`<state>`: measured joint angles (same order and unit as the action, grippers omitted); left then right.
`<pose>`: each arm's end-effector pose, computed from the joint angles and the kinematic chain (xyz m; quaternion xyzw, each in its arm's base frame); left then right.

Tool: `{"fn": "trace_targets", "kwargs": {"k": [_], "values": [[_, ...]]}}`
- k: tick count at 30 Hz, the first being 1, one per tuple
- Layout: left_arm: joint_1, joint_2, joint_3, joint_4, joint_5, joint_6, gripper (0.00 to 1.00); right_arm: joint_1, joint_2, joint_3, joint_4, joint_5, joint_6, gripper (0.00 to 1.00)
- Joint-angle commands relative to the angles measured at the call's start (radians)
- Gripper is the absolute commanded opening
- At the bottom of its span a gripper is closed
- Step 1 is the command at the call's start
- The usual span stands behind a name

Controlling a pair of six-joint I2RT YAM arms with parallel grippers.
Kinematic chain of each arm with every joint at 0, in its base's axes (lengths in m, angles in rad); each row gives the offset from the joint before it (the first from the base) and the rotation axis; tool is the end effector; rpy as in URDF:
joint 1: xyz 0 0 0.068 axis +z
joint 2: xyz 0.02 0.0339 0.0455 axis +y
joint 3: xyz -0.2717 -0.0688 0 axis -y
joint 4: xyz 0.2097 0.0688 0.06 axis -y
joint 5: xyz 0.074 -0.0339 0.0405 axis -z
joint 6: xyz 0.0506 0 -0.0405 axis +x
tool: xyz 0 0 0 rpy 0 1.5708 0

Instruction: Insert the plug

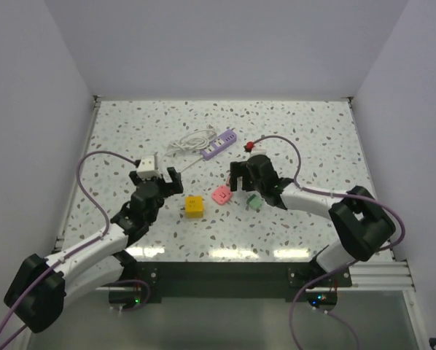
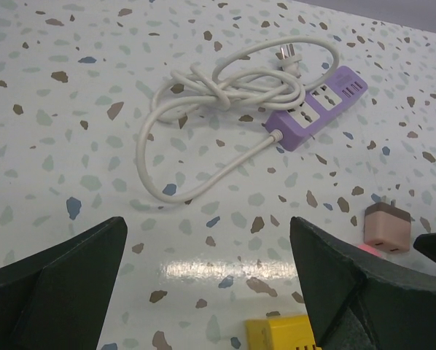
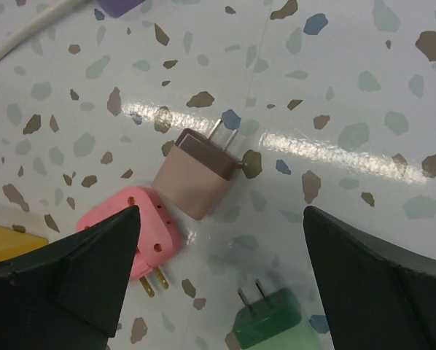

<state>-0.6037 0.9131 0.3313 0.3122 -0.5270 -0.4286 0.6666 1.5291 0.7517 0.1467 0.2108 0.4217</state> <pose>0.1590 -0.0787 0.2321 -0.0900 0.7791 -0.1083 0.6109 0.2423 0.1771 0.2078 -0.0610 0.8858 0.1529 0.4339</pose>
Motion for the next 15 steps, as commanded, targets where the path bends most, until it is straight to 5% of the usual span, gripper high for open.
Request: {"fn": "trace_targets", "kwargs": {"k": [1,15], "values": [[-0.004,0.02,0.0,0.016,-0.011,-0.027,1.0,0.03,0.063,0.081,0.001,0.042,0.045,0.97],[-0.004,0.026,-0.009,0.036,-0.002,-0.03,1.0,0.083,0.259,0.222,-0.093,0.131,0.097,0.87]]}}
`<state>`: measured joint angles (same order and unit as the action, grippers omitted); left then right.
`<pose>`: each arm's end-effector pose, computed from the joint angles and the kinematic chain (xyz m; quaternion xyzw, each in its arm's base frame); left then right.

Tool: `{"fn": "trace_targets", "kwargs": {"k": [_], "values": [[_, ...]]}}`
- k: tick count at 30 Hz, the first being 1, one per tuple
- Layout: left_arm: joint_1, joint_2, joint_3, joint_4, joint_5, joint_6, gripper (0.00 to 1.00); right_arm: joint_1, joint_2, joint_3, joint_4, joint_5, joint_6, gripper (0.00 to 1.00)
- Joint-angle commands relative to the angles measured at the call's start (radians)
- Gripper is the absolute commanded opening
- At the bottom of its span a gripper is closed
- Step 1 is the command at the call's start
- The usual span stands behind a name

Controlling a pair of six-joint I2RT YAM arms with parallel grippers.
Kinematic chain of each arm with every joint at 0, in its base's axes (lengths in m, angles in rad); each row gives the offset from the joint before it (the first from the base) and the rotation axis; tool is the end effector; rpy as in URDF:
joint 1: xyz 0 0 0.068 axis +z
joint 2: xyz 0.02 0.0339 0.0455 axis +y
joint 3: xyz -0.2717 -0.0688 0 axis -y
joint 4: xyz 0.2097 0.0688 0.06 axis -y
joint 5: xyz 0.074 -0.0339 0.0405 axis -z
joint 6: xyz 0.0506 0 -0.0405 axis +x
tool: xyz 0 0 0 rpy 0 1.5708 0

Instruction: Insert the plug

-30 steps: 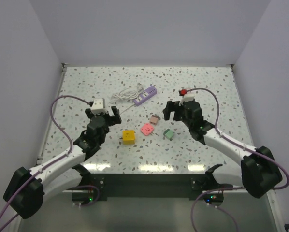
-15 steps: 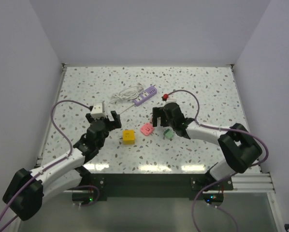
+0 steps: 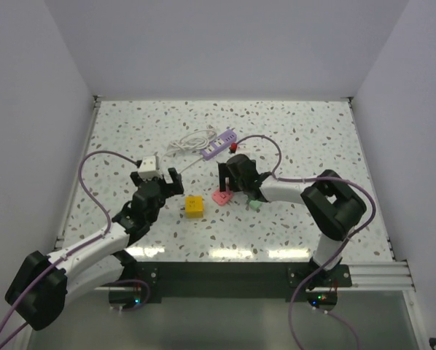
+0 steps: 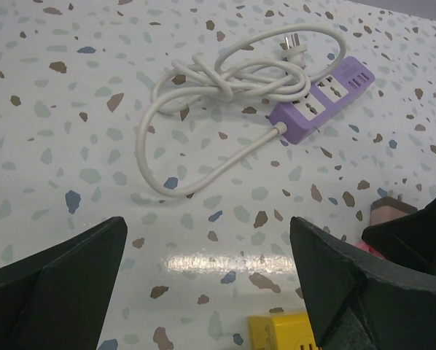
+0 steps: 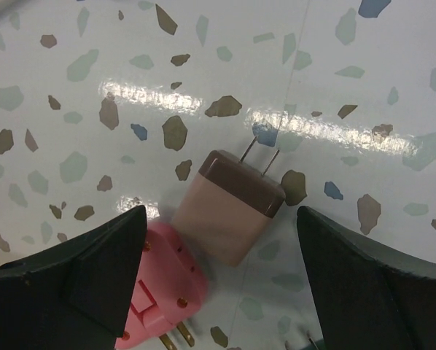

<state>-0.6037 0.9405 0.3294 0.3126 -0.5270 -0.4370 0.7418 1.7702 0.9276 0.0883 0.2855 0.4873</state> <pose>0.1615 -0.0804 0.2272 -0.0895 0.7868 -0.1034 0.6018 0.2658 0.2243 0.1793 -0.0593 0.9083 0.1199 0.3964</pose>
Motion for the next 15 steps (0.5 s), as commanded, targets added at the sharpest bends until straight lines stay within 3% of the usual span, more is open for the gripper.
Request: {"fn": "trace_targets", "kwargs": {"k": [1,5,8,15], "values": [[-0.004,-0.003,-0.007,0.037,-0.001,-0.022,1.0,0.008,0.021,0.05,-0.045,0.075,0.028,0.87],[-0.004,-0.009,-0.015,0.043,0.007,-0.019,1.0,0.01,0.02,0.05,-0.058,0.115,0.017,0.8],[-0.004,-0.014,-0.016,0.046,0.005,-0.016,1.0,0.01,0.02,0.05,-0.056,0.121,-0.007,0.65],[-0.004,-0.029,-0.024,0.052,0.016,-0.008,1.0,0.01,0.02,0.04,-0.015,0.1,-0.078,0.48]]}}
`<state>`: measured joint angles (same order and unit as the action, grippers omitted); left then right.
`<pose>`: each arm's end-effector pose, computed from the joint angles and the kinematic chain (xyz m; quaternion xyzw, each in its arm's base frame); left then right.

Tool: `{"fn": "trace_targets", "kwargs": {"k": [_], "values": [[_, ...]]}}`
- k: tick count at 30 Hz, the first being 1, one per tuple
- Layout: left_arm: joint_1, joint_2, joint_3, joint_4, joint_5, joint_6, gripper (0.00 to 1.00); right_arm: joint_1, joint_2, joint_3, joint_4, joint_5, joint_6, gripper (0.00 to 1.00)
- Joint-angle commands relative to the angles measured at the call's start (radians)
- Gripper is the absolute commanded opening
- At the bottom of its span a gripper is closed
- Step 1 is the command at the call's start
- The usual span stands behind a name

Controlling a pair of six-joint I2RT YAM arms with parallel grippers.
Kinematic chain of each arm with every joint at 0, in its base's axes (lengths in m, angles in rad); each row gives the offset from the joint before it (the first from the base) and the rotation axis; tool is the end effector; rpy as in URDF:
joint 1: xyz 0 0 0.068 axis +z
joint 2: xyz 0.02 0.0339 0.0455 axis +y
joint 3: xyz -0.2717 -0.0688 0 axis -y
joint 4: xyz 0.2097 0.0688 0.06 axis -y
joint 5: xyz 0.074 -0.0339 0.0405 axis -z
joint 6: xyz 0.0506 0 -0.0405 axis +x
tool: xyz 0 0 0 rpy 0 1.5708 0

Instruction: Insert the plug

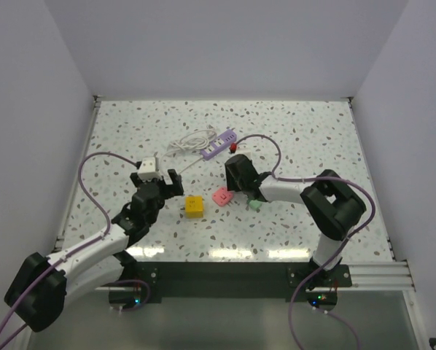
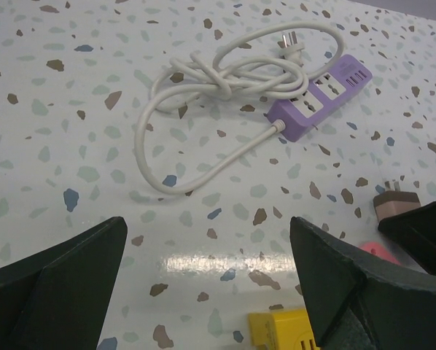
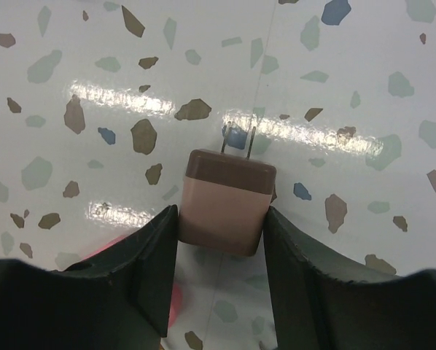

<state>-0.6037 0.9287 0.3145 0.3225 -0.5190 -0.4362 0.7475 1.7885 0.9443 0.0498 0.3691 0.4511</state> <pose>0.1593 -0.0794 0.2254 -0.0877 0.7856 -0.1079 0.6029 0.2675 0.2230 0.1754 -0.0657 0.9102 0.0696 0.4031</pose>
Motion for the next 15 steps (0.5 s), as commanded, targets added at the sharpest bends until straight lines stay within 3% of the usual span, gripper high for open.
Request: {"fn": "trace_targets", "kwargs": {"k": [1,3,6,9,15], "values": [[-0.005,-0.025,-0.011,0.046,0.013,-0.009,1.0,0.004,-0.001,0.024,0.031,0.011,-0.073,0.45],[-0.004,-0.036,-0.015,0.052,0.037,-0.003,1.0,0.004,-0.006,0.019,0.044,0.005,-0.113,0.35],[-0.004,-0.05,-0.017,0.073,0.106,0.011,1.0,0.003,-0.046,-0.016,0.11,-0.021,-0.222,0.29],[-0.005,-0.044,-0.006,0.095,0.219,0.025,1.0,0.003,-0.132,-0.088,0.226,-0.09,-0.342,0.29],[-0.002,-0.027,0.041,0.086,0.388,0.013,1.0,0.006,-0.285,-0.196,0.364,-0.367,-0.534,0.29]]}}
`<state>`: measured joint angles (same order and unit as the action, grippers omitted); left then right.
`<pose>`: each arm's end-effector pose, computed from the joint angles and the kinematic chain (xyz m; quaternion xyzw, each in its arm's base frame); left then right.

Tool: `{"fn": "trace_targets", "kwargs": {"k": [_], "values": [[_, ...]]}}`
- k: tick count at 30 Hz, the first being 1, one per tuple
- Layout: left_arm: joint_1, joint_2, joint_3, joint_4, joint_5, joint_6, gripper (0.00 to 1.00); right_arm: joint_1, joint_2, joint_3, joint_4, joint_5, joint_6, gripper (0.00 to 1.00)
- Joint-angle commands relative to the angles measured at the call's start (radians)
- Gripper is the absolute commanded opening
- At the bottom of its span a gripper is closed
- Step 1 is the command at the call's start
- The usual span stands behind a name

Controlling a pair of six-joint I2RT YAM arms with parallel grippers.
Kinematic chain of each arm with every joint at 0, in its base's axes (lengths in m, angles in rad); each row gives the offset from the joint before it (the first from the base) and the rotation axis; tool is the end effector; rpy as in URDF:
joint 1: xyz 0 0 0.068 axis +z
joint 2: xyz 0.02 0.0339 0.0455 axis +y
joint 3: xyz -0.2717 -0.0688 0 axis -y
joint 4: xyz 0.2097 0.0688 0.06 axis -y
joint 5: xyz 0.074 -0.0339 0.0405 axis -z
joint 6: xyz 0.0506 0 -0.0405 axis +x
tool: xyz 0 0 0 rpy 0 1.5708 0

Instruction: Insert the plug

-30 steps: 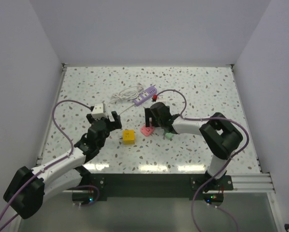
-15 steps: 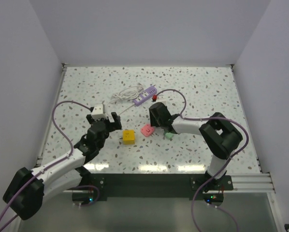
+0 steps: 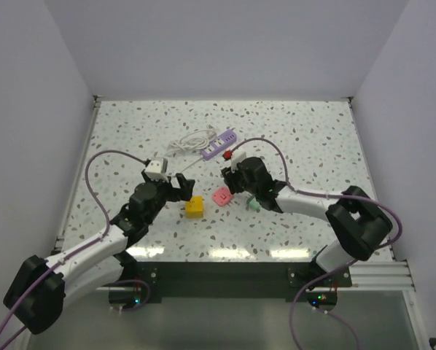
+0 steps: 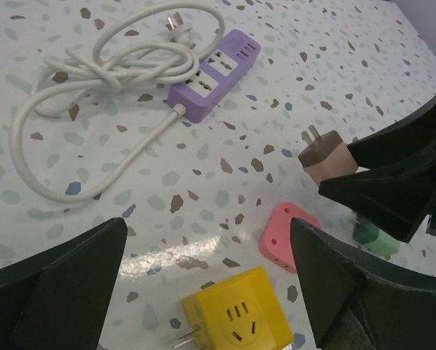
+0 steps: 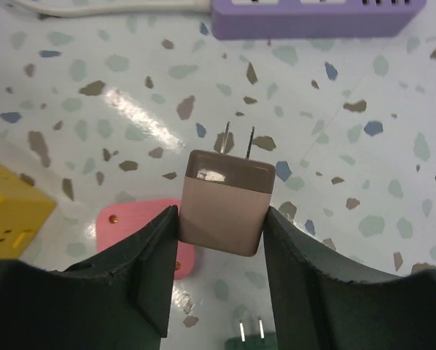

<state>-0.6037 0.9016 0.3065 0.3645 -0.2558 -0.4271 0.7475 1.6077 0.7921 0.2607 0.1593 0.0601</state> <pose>0.1542 -0.0908 0.2306 -0.0104 0.7813 -0.2166 0.5852 0.2422 0.2136 0.2081 -0.2571 0.8331 0.1266 0.4732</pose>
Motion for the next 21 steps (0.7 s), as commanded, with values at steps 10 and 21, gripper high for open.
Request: {"fn": "trace_targets", "kwargs": {"k": [10,21], "values": [[-0.002,0.069,0.1,0.08,0.357,-0.058,0.95,0.045,-0.291,-0.068,0.054,-0.426,-0.236,0.3],[-0.002,0.097,0.079,0.191,0.504,-0.134,0.92,0.108,-0.29,-0.05,0.003,-0.425,-0.27,0.29]]}}
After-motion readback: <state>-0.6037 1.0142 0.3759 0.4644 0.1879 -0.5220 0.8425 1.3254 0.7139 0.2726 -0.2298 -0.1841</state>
